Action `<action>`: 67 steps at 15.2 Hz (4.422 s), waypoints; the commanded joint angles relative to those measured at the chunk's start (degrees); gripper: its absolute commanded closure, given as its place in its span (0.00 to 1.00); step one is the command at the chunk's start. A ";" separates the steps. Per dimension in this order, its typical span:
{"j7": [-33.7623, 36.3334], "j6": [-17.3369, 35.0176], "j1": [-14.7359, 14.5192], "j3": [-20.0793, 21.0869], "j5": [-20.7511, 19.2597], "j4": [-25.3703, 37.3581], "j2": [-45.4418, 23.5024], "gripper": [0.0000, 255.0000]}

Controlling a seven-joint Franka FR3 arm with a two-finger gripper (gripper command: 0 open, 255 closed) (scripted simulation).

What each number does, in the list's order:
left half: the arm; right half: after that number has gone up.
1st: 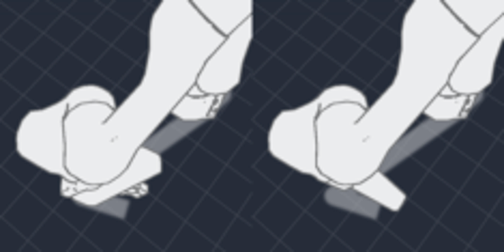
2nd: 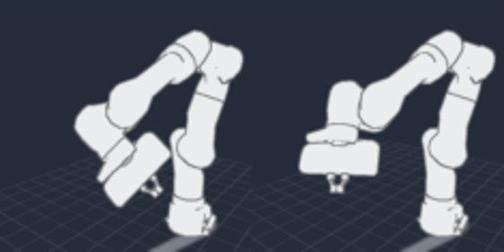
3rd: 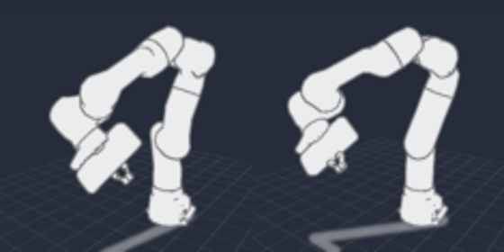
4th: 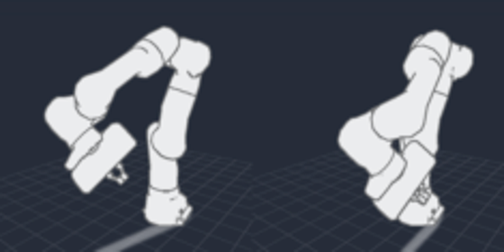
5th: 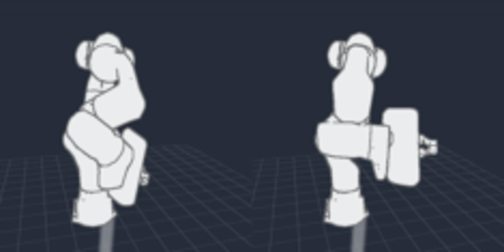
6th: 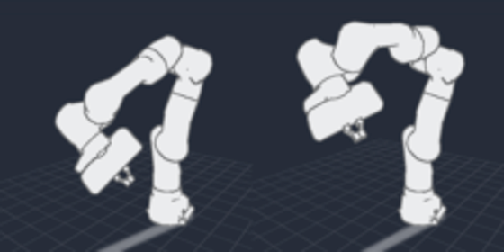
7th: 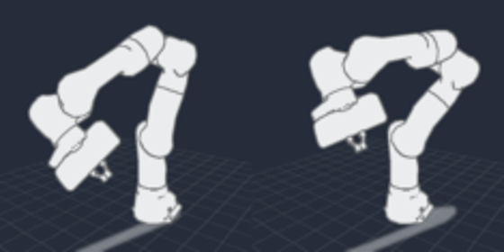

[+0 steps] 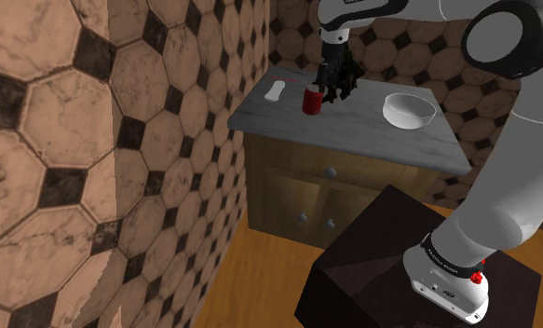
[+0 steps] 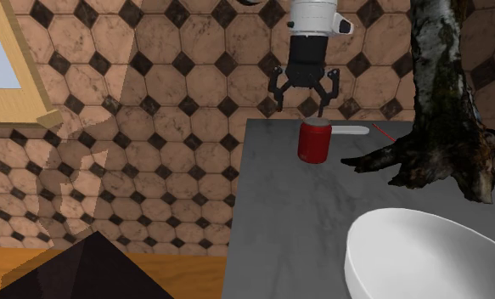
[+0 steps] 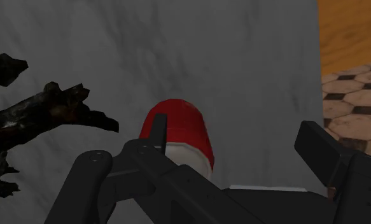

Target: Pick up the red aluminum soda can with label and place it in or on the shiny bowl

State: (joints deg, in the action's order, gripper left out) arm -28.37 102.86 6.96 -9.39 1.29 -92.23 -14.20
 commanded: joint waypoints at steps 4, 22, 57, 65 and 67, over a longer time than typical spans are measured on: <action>-3.34 -2.28 2.11 -0.18 1.28 14.03 -11.10 0.00; -3.43 3.44 2.02 -0.11 1.35 8.50 -11.31 1.00; -3.62 -20.16 3.41 -0.28 1.77 35.35 -14.54 1.00; -9.20 -16.31 6.17 -2.26 0.45 20.89 -3.77 1.00; -11.15 -15.33 7.19 -3.01 0.02 17.15 -0.94 1.00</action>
State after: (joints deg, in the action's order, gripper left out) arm -38.47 86.85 13.63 -12.02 1.55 -72.81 -16.80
